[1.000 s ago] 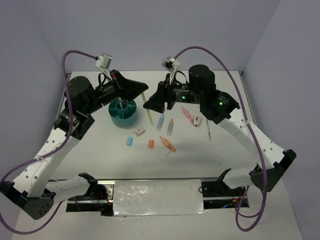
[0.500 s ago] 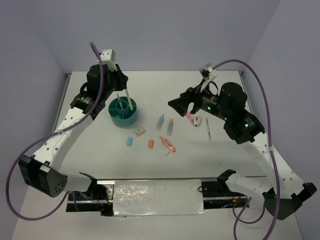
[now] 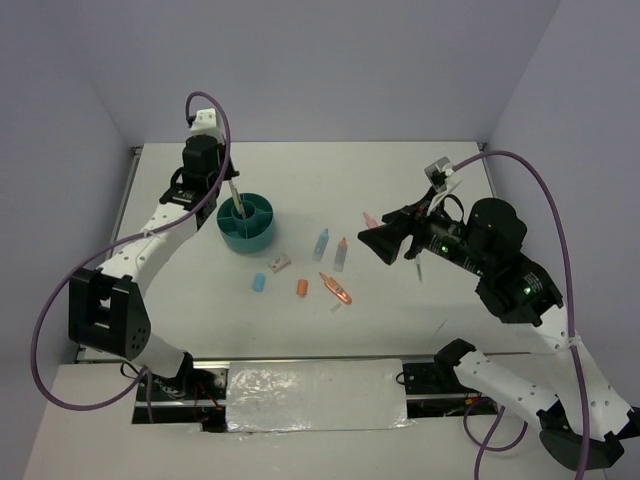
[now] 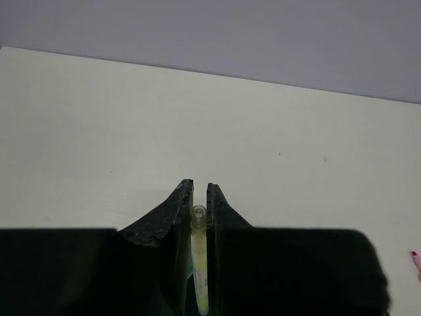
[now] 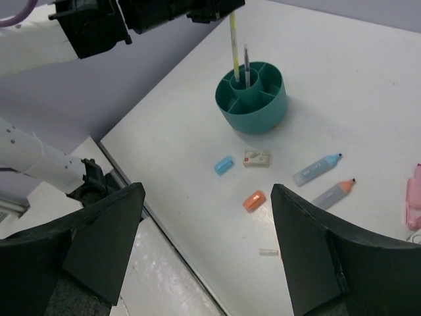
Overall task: Sort the stationery into containers
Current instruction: Place the pen in the storage box.
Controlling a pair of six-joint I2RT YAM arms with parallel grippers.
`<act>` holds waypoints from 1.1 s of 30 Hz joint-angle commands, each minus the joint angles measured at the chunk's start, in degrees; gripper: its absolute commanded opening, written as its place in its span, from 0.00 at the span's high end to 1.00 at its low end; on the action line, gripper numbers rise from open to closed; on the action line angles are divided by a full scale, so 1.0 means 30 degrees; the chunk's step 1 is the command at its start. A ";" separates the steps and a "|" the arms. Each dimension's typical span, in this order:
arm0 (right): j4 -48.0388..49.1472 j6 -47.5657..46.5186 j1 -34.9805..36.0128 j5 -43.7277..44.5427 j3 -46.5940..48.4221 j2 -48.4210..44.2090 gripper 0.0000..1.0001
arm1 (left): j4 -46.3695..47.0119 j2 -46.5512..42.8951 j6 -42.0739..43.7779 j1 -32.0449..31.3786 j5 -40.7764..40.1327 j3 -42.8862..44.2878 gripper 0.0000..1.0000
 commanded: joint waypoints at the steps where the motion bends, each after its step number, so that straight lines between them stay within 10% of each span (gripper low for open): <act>1: -0.1211 -0.0456 0.0024 0.0359 0.0928 -0.0025 0.15 | 0.2191 0.0272 0.0507 0.0198 0.0425 -0.0061 1.00; 9: -0.0451 0.0071 -0.0005 0.0155 -0.0242 -0.0143 0.15 | 0.3099 0.0800 -0.0049 0.0257 0.0923 -0.1466 0.90; 19: -0.0917 0.0246 -0.0093 0.2114 -0.0155 0.1381 0.06 | 0.0440 -0.1511 -0.1279 0.0141 0.3760 -0.1413 0.01; 33: -0.5401 0.1040 -0.5599 0.5981 0.0488 1.1337 0.21 | -0.7823 -0.8249 -0.3447 -0.1704 0.7483 -0.1497 0.01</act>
